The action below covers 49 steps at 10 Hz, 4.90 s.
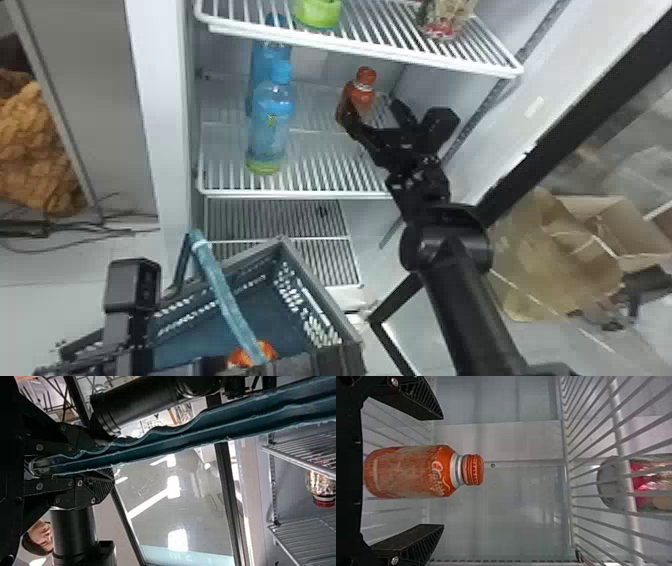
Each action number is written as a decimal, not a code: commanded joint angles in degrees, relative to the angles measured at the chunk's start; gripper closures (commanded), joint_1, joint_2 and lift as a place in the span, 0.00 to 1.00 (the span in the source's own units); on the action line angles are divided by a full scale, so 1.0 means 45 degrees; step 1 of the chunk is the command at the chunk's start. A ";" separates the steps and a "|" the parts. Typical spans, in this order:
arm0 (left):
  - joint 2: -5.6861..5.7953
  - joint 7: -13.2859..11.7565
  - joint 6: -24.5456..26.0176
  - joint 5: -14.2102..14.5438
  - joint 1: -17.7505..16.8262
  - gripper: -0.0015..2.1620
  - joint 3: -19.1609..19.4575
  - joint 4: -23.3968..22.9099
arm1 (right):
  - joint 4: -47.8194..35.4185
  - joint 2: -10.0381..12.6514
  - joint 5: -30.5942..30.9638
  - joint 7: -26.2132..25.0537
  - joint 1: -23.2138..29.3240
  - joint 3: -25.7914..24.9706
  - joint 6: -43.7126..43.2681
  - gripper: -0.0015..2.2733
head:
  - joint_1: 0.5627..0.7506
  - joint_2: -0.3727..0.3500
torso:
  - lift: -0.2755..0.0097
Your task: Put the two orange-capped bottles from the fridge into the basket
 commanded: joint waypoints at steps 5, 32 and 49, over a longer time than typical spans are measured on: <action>-0.0011 0.0000 0.0021 0.0000 -0.0030 0.54 0.0012 0.0000 | 0.2884 -0.0106 0.0330 -0.0434 -0.2380 0.0979 0.0000 0.05 | 0.70 0.03 | 0.14; 0.0028 -0.0039 0.0146 -0.0025 -0.0030 0.54 0.0037 0.0000 | -1.7991 0.0050 -0.3631 0.1714 1.0058 -0.0672 1.3750 0.37 | 0.70 0.03 | 0.14; 0.0028 -0.0020 0.0084 -0.0076 -0.0124 0.54 -0.0039 0.0031 | -1.7460 0.0480 -0.1981 0.0269 1.1745 -0.0951 0.5531 0.09 | 0.70 0.03 | 0.14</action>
